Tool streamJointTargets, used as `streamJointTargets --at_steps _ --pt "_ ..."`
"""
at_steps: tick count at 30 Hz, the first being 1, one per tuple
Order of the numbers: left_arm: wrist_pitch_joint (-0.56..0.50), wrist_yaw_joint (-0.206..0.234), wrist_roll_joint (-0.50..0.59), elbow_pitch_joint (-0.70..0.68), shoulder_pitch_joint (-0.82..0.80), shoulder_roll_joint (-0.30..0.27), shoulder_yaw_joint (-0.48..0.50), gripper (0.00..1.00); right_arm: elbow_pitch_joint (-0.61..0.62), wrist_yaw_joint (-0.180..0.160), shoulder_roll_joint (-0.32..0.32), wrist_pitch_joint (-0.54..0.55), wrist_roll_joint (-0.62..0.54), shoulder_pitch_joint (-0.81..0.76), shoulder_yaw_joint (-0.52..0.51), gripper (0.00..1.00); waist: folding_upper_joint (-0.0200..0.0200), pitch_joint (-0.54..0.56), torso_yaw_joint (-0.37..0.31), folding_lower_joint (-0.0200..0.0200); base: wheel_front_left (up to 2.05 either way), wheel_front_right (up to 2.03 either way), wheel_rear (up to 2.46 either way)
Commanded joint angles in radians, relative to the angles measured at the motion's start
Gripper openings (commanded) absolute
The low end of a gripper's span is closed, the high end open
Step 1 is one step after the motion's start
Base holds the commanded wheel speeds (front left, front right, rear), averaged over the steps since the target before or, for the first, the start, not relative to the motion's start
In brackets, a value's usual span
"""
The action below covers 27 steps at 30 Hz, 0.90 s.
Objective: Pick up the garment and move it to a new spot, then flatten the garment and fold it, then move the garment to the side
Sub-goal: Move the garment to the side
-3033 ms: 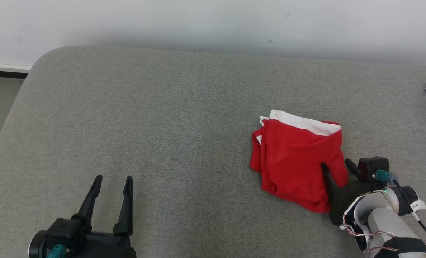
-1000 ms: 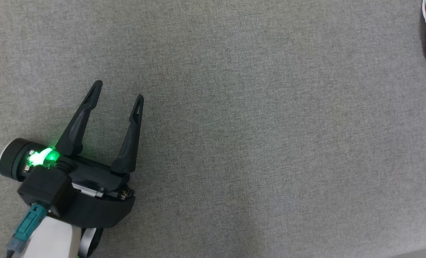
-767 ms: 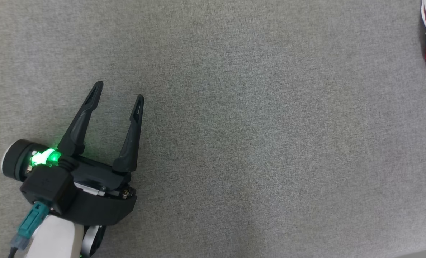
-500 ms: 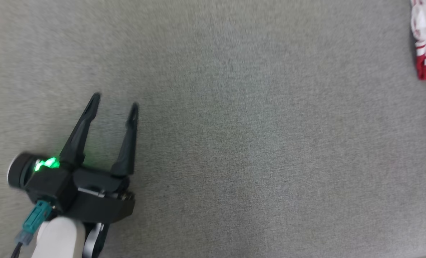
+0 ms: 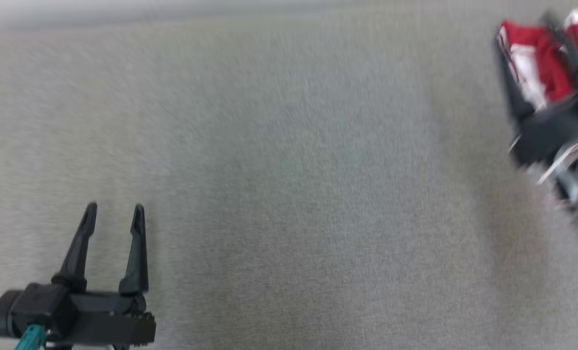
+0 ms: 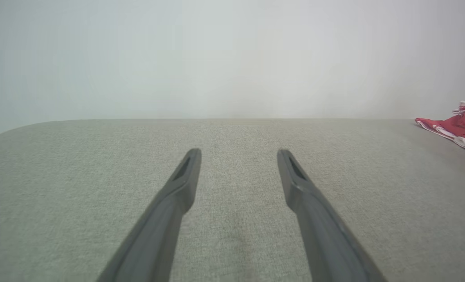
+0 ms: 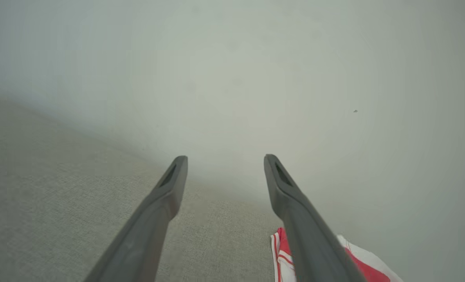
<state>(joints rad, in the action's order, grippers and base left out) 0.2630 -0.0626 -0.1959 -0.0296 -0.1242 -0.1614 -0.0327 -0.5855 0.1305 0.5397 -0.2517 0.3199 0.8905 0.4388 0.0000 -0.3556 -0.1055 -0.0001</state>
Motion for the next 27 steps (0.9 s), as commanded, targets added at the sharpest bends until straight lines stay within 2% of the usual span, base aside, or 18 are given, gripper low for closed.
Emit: streamJointTargets --at_steps 1,10,15,21,27 --pt "0.001 -0.003 -0.015 0.002 0.028 0.009 0.009 1.0 0.023 0.0 -0.026 -0.007 -0.011 -0.07 -0.013 1.0 0.0 0.129 0.068 0.0001 0.0 0.0 0.0" --pt "0.001 -0.013 -0.014 0.03 0.081 0.031 0.025 1.0 0.152 0.0 -0.115 -0.013 -0.033 -0.34 -0.078 1.0 0.0 0.219 0.133 0.0001 0.0 0.0 0.0" --pt "0.001 -0.02 -0.011 0.047 0.107 0.04 0.027 1.0 0.24 0.0 -0.175 -0.014 -0.049 -0.497 -0.157 1.0 0.0 0.254 0.152 0.0001 0.0 0.0 0.0" --pt "0.001 -0.025 -0.008 0.074 0.147 0.052 0.037 1.0 0.371 0.0 -0.273 -0.014 -0.124 -0.719 -0.25 1.0 0.0 0.309 0.155 0.0001 0.0 0.0 0.0" --pt "0.001 -0.032 -0.004 0.095 0.17 0.063 0.035 1.0 0.452 0.0 -0.353 -0.012 -0.175 -0.871 -0.322 1.0 0.0 0.344 0.146 0.0001 0.0 0.0 0.0"
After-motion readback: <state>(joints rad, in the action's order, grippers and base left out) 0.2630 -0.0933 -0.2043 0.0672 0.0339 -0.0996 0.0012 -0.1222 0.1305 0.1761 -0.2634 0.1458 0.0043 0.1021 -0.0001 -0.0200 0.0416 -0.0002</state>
